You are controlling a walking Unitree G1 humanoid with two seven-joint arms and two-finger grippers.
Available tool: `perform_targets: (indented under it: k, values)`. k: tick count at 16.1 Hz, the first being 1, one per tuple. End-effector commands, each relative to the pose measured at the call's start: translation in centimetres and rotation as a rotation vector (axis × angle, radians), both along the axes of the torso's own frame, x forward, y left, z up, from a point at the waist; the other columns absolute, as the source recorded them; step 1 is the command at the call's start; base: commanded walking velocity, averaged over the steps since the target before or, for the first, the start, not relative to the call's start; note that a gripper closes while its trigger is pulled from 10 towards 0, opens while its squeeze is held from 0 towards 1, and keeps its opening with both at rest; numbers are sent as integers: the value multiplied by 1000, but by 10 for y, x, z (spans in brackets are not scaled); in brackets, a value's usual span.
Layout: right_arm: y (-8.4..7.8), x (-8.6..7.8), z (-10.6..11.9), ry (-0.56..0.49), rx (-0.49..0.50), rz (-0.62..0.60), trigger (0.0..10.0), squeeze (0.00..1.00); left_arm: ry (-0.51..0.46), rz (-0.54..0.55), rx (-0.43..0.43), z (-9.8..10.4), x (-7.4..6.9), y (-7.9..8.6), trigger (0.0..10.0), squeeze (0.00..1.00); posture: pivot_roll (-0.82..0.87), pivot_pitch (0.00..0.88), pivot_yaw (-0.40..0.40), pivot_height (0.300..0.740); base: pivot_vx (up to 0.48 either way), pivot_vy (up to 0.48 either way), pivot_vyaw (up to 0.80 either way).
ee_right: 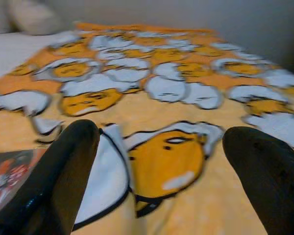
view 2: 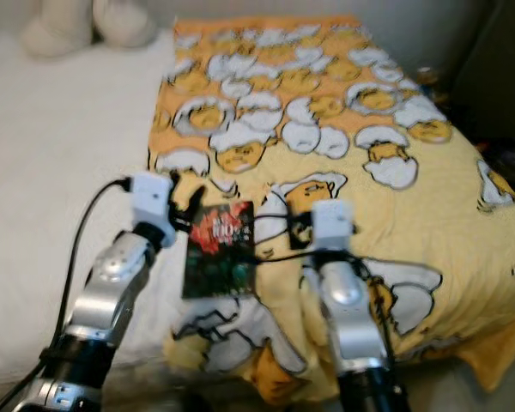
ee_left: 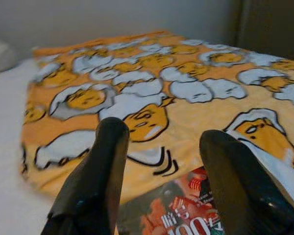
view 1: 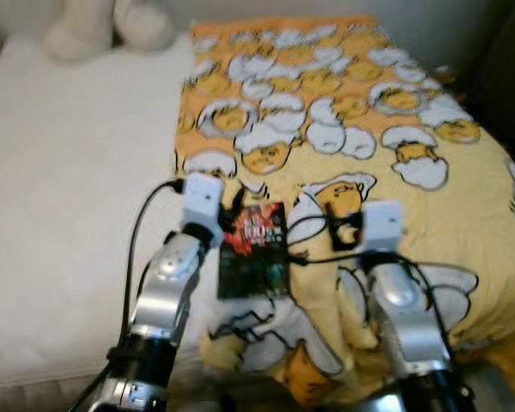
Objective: Clean up the room
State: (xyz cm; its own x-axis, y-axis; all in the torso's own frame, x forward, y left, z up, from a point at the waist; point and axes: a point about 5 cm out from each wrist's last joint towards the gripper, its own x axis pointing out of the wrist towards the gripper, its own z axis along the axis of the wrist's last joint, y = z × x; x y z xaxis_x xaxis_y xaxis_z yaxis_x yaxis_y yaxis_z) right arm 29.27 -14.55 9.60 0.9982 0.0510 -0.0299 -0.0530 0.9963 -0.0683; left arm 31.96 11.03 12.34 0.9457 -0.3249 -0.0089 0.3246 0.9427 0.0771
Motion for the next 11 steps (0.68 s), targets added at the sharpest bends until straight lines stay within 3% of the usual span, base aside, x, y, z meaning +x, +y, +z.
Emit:
perform_targets:
  k: [1,2,5,10,11]
  values:
    - [4,-2,-4,5,-4,-5,10000,0,20,16,21,-3,3,6,10000,1000,4,16,57,740,0,0,-700]
    - [3,-2,-3,-1,-12,-12,10000,0,28,20,40,-4,5,6,10000,0,0,17,56,740,0,0,0]
    - [-4,-5,-4,9,-49,-9,10000,0,42,18,21,-9,7,3,10000,0,-14,23,35,740,0,0,0]
    - [-12,-14,-3,7,-53,4,10000,0,86,61,-15,-21,6,-1,10000,0,-40,34,-8,740,0,0,-695]
    - [-11,-15,-5,16,-62,18,10000,0,92,73,-56,-22,6,0,10000,1000,-46,35,-16,740,0,0,-656]
